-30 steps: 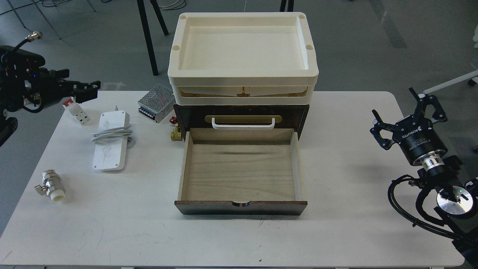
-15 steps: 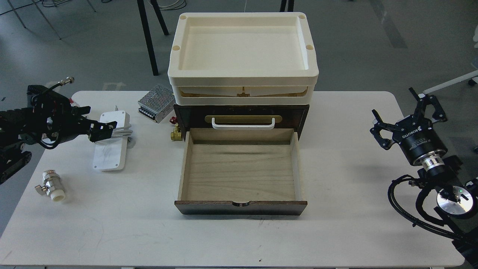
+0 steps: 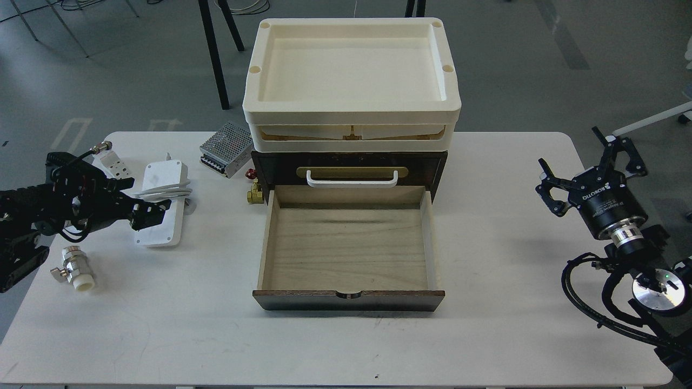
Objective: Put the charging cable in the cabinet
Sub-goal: 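Lower the left gripper onto the white charger with coiled cable, then close the left gripper on the white charger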
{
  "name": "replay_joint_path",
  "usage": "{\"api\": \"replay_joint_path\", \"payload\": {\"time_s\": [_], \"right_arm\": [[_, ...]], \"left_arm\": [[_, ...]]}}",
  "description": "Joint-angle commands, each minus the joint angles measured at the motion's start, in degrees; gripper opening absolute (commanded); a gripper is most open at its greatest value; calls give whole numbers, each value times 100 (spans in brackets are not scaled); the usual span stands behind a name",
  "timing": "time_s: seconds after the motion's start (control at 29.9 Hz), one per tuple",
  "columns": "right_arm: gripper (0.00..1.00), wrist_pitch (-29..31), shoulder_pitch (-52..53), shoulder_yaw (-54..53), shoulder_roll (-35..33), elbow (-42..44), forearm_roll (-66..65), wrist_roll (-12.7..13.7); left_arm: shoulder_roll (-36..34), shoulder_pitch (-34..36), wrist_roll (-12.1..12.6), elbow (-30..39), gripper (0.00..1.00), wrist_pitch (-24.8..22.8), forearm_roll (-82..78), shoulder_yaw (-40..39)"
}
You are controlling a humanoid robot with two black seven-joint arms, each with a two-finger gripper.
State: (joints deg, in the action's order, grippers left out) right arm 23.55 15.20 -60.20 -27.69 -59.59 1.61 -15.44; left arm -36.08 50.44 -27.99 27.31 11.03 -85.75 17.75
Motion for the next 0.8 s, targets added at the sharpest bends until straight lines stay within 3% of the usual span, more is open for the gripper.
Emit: {"api": "replay_joint_path", "payload": {"time_s": [0.0,0.17,0.47,0.63,0.77], "right_arm": [[99,1,0,0,0,0,-3,-3],[99,1,0,0,0,0,5,-3],[99,1,0,0,0,0,-3,-3],[99,1,0,0,0,-9,6,-3],[99,1,0,0,9,-9,6,-3]], "left_arm": [[241,-16,-1,-347,99,66,76,-52],[663,-86,-1,-1007,99,75,85,-61],[804,-254,-1,-1069,99,66,102,-87],[962,-254,-1,-1139,84,40,444,-96],[1261,-385,-1,-1718,77,48,515,-43]]}}
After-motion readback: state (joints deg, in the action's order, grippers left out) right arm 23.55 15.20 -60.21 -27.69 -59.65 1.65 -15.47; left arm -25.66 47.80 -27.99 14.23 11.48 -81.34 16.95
